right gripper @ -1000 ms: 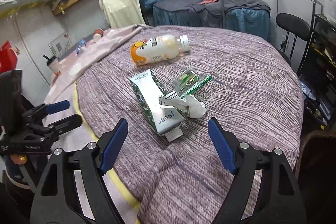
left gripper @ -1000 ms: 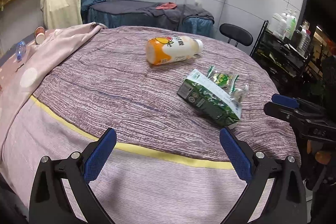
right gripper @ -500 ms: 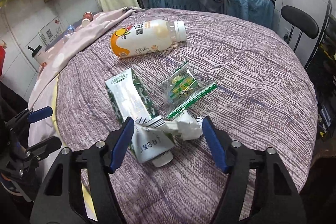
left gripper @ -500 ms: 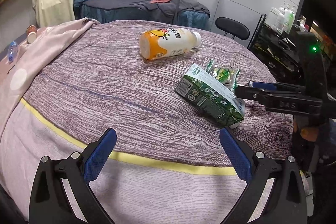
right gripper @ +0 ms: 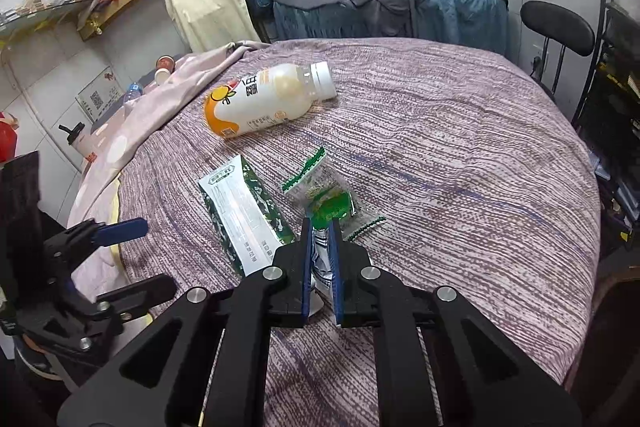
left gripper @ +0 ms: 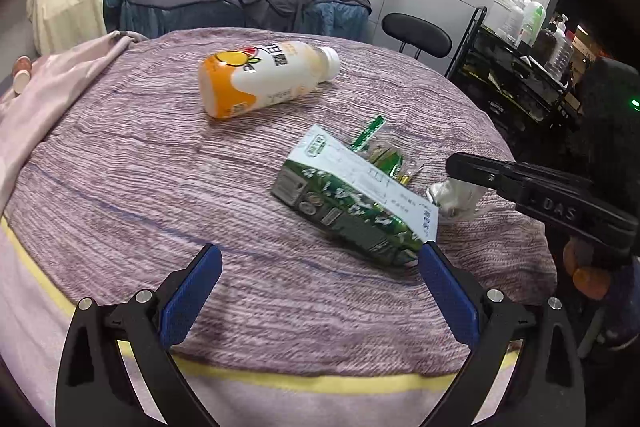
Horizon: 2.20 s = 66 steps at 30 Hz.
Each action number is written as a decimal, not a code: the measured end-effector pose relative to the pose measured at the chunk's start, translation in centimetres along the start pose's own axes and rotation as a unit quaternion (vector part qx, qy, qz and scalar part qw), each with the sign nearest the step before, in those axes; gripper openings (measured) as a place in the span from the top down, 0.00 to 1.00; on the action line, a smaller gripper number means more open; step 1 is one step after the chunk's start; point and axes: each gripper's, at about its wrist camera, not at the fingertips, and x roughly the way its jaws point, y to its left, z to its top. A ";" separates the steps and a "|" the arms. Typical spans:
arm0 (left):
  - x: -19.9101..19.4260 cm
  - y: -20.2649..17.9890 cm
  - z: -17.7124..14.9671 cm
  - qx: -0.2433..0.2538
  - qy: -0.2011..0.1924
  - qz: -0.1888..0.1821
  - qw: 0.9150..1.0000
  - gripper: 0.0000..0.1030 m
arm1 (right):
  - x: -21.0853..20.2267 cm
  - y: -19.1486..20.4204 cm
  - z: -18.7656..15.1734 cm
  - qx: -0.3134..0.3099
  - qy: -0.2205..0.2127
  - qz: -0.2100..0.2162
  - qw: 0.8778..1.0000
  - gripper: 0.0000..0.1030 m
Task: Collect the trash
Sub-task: 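Grasp a white tissue with the right gripper while the left grasps the milk carton, then carry the white tissue to the brown bin and open the right gripper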
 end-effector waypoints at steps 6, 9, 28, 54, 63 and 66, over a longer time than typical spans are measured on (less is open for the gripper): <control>1.9 -0.3 1.5 -0.048 0.024 -0.009 0.999 0.06 | -2.8 -0.9 -0.5 0.014 -0.028 0.000 1.000 0.92; 3.2 -0.6 2.3 -0.065 0.040 -0.003 0.997 0.06 | -3.6 -1.0 -1.0 0.016 -0.036 -0.003 0.999 0.92; 6.0 -0.3 4.2 -0.144 0.045 0.001 0.989 0.34 | -9.4 -2.5 -3.9 0.037 -0.086 0.004 0.996 0.92; 8.7 -4.5 7.2 -0.073 0.084 0.036 0.993 0.44 | -15.4 -5.9 -7.2 0.079 -0.124 -0.010 0.989 0.92; 10.1 -4.4 6.4 -0.073 0.084 0.041 0.993 0.45 | -16.8 -7.6 -8.2 0.097 -0.133 -0.022 0.986 0.92; 7.8 -4.4 5.7 -0.070 0.053 0.036 0.996 0.46 | -17.3 -8.2 -8.3 0.103 -0.139 -0.024 0.985 0.92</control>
